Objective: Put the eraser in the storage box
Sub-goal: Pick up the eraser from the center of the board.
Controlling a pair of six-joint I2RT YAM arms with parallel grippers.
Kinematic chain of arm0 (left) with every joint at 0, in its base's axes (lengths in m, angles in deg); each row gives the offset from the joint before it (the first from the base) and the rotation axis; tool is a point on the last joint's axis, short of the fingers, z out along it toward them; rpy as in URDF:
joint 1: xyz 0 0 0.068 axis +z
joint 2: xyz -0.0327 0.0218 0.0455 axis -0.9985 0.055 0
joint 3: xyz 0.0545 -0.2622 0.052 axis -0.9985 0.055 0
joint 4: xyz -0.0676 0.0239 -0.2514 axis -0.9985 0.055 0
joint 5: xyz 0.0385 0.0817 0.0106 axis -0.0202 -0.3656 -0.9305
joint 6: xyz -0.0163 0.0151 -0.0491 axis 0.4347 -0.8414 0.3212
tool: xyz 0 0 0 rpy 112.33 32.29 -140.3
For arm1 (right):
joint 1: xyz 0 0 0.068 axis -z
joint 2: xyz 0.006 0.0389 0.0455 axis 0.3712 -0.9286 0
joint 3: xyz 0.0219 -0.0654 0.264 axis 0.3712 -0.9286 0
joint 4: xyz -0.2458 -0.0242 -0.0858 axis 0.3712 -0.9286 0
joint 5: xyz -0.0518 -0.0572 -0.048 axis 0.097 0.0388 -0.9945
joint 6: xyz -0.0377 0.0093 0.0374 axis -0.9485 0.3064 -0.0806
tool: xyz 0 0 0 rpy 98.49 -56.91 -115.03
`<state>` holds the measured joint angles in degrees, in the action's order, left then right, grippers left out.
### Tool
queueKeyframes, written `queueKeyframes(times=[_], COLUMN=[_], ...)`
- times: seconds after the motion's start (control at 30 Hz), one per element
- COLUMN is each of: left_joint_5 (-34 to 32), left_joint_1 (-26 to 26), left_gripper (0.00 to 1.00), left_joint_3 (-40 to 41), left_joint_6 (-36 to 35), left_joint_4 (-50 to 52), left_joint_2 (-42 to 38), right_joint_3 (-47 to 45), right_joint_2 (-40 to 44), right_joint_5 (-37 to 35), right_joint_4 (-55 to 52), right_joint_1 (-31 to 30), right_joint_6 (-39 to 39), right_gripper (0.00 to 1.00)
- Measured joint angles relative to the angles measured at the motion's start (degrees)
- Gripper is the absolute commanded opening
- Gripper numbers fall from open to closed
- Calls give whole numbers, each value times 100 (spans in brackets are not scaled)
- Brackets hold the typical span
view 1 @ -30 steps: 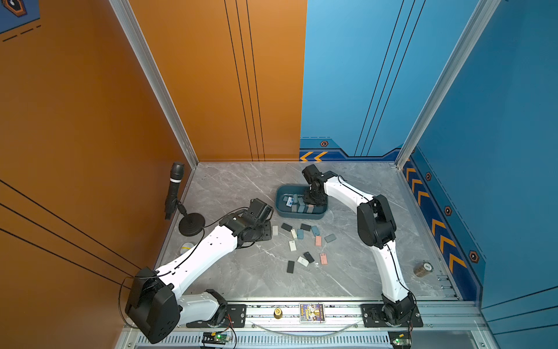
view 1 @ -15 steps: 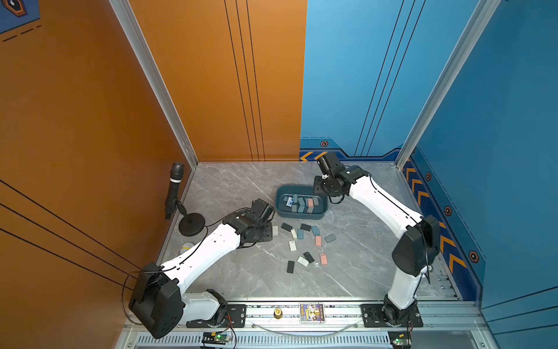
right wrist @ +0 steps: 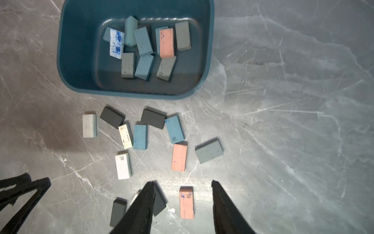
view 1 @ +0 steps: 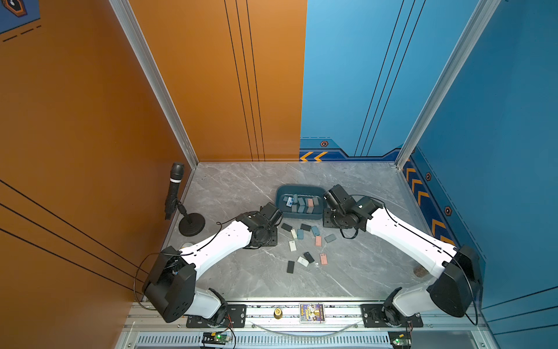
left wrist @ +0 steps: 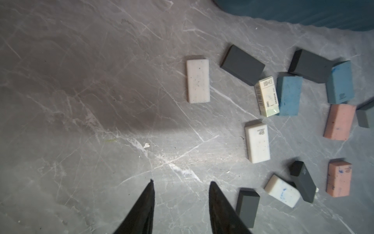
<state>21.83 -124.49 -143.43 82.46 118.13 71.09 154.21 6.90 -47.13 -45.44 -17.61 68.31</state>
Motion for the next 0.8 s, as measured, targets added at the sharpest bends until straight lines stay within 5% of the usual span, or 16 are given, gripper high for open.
queueKeyframes(times=[0.4, 0.8], left_joint_5=[44, 85], left_joint_1=[-26, 103], left_gripper=[55, 57], left_joint_3=[-509, -1021], left_joint_6=[-170, -348], left_joint_4=[-61, -120], left_joint_2=[962, 1803], right_joint_3=[-1425, -1716], right_joint_2=[798, 905], right_joint_5=[-4, 0], right_joint_4=[402, 468], right_joint_1=[-527, -675], right_joint_6=[868, 1222], right_gripper=[48, 48])
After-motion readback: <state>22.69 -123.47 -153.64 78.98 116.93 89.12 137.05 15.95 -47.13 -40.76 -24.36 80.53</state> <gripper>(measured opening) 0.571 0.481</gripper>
